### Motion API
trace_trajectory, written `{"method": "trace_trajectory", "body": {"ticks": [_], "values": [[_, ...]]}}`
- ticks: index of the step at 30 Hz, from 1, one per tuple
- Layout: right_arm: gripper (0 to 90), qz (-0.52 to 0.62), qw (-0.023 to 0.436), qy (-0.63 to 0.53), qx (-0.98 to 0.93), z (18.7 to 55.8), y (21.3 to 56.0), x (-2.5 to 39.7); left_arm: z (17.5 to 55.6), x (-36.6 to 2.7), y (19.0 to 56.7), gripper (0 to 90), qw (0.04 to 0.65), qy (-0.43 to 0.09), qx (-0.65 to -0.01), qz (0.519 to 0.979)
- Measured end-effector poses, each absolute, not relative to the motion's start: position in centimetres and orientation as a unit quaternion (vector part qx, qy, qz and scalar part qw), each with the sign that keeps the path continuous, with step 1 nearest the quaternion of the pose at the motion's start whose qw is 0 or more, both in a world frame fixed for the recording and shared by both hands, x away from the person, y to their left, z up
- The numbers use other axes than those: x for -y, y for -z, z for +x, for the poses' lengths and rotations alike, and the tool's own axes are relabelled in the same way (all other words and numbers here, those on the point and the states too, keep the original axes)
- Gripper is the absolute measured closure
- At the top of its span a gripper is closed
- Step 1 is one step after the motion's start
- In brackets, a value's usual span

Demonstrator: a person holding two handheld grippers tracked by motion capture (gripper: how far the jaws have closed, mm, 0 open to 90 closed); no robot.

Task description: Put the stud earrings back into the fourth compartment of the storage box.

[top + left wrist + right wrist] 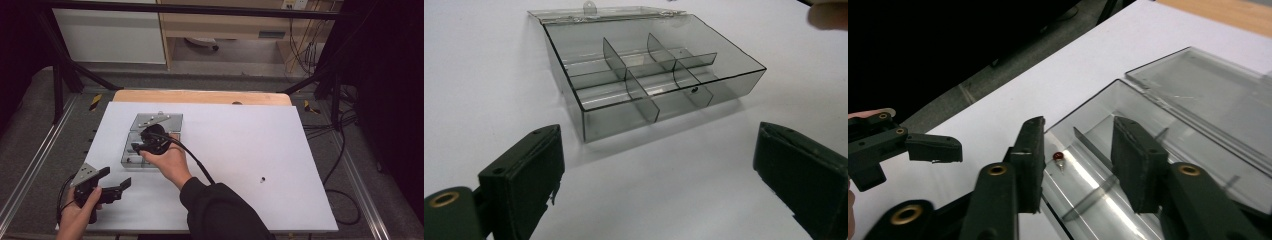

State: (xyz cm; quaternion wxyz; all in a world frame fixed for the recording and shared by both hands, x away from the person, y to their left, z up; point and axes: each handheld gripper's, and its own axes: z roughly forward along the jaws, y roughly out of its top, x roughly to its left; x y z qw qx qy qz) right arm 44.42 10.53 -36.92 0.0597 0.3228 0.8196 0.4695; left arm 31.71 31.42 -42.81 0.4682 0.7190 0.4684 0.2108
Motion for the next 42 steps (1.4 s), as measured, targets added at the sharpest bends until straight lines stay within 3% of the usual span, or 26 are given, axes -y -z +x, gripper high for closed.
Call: {"method": "trace_trajectory", "body": {"ticks": [14,28,42], "values": [[12.9,0.355,0.111,-0.463,-0.804,44.0,34.8,-3.8,31.7,-31.3,42.9,6.4,0.465,-0.213,-0.468,0.721],[3.4,0.373,0.158,-0.443,-0.8,42.6,34.4,5.1,31.7,-31.2,42.8,6.4,0.473,-0.213,-0.464,0.718],[5.5,0.43,0.171,-0.45,-0.764,40.3,35.9,15.7,31.7,-31.0,42.9,6.4,0.474,-0.215,-0.465,0.716]]}}
